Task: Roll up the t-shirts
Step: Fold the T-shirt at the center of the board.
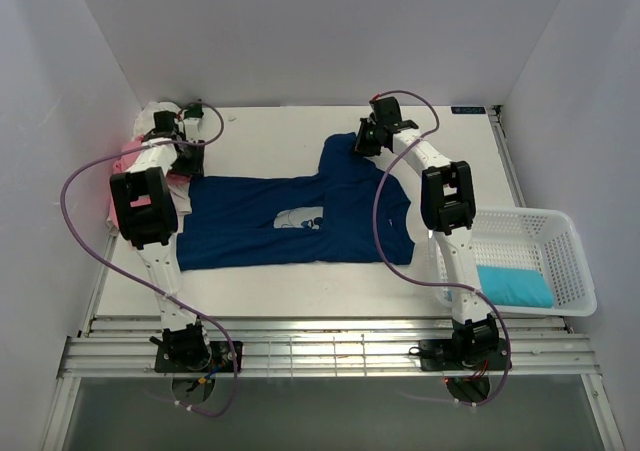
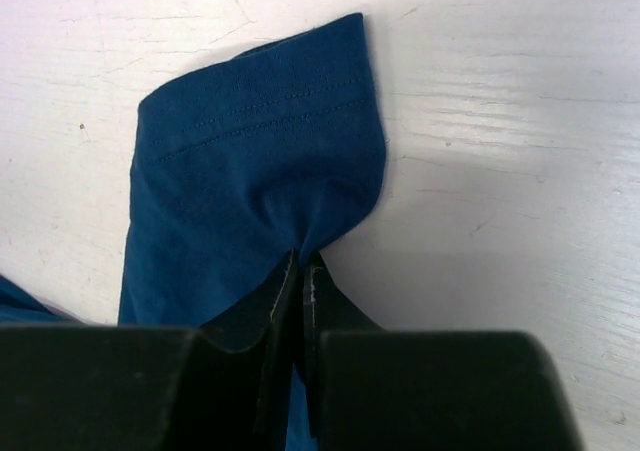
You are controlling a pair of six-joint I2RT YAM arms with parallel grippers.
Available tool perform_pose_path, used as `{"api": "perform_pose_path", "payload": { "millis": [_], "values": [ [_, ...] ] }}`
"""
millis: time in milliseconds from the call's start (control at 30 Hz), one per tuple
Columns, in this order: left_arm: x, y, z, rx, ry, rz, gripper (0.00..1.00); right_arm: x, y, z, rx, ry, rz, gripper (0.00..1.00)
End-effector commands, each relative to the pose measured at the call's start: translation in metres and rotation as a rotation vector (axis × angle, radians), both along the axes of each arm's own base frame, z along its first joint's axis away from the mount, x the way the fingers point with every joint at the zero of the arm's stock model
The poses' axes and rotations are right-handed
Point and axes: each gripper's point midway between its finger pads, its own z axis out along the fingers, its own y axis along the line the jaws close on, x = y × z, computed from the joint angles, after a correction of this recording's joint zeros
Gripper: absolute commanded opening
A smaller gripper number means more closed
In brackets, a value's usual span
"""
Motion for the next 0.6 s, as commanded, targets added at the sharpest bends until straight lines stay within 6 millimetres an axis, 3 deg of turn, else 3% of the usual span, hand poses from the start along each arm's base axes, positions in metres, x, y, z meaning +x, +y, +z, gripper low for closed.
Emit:
{"api": "perform_pose_path", "payload": {
  "millis": [0,133,300,500,567],
  "values": [
    [-0.006,0.000,0.030,0.031,-0.039,-0.003,0.56,-0.012,-0.002,-0.005,0.000,0.036,0.020,0.08],
    [-0.011,-0.005,0.021,0.015,-0.004,0.002,0.50,-0.018,-0.004,-0.008,-0.015,0.043,0.032,0.08],
    [-0.007,-0.010,0.034,0.013,-0.039,-0.017,0.48,-0.021,-0.009,-0.004,-0.025,0.042,0.032,0.08],
    [-0.001,0.001,0.051,0.074,-0.101,0.011,0.15,-0.019,-0.004,0.007,0.010,0.031,0.048,0.08],
    [-0.002,0.001,0.059,0.079,-0.119,0.010,0.12,-0.022,-0.003,0.009,0.016,0.033,0.057,0.08]
  ]
}}
